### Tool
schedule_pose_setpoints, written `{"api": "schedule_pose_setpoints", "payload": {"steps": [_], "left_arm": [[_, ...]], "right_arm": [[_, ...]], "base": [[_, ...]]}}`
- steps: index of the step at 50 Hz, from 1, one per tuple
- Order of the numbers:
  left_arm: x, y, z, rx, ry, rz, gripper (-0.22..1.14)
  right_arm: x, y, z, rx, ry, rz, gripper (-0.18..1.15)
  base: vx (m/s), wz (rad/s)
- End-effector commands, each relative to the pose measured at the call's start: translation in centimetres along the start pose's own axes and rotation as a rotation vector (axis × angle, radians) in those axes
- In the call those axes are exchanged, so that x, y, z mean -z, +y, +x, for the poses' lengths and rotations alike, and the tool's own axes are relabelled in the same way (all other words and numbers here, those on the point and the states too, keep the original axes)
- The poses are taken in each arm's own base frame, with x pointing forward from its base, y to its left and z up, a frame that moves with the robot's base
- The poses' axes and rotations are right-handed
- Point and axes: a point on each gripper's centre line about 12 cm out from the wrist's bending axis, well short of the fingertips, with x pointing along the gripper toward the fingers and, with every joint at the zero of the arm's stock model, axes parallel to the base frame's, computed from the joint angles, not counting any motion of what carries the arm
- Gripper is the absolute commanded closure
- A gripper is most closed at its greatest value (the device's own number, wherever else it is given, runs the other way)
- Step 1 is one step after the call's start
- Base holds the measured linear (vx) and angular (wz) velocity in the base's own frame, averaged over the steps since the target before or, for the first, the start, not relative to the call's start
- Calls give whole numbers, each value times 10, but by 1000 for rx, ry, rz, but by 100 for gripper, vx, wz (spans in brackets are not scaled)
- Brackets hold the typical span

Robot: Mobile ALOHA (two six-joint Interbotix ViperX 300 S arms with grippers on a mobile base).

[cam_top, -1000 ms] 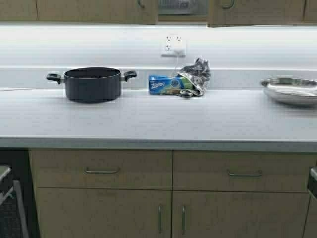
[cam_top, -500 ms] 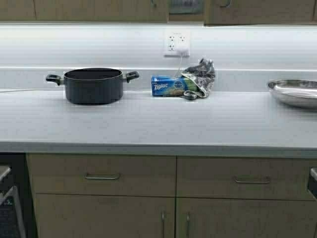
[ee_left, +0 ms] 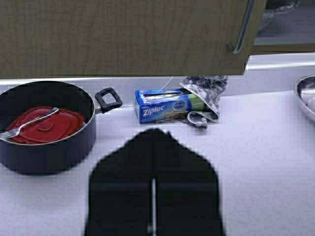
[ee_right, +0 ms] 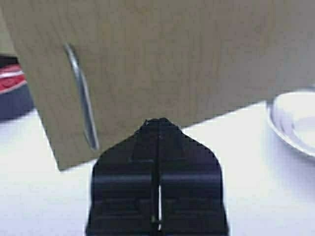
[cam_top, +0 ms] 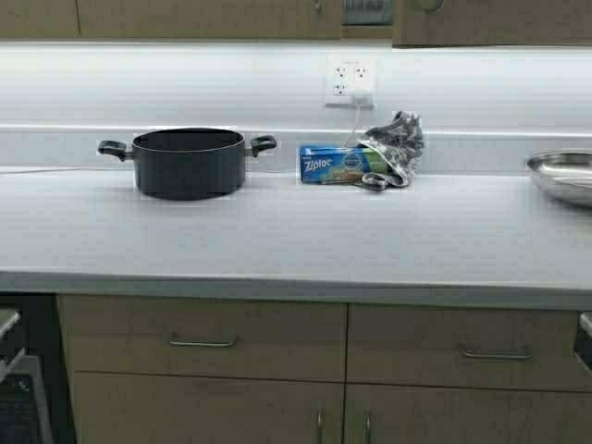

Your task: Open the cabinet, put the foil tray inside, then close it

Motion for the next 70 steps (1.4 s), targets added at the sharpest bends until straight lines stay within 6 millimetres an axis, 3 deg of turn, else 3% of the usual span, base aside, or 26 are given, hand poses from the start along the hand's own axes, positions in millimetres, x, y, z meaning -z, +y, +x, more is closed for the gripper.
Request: {"api": "schedule_pose_setpoints", "payload": {"steps": [1,17,40,70], "left_arm": [[-7,-6,-7,13,-26,-12,87],[2,-6,-9,10,-8,-22,87],[13,-4,-9,8,20,-24,87],[14,-5,-9,11,19,-24,87]], "right_arm": [[6,-2,-19,-2,-15,-3,90],[23,-4,-28,-1,7,-10,90],[25,-4,-29,0,13,-9,90],[29,-4,-29,0,22,-11,90]], "base": [[6,-4],[7,-5],[5,-1],[2,0]]}}
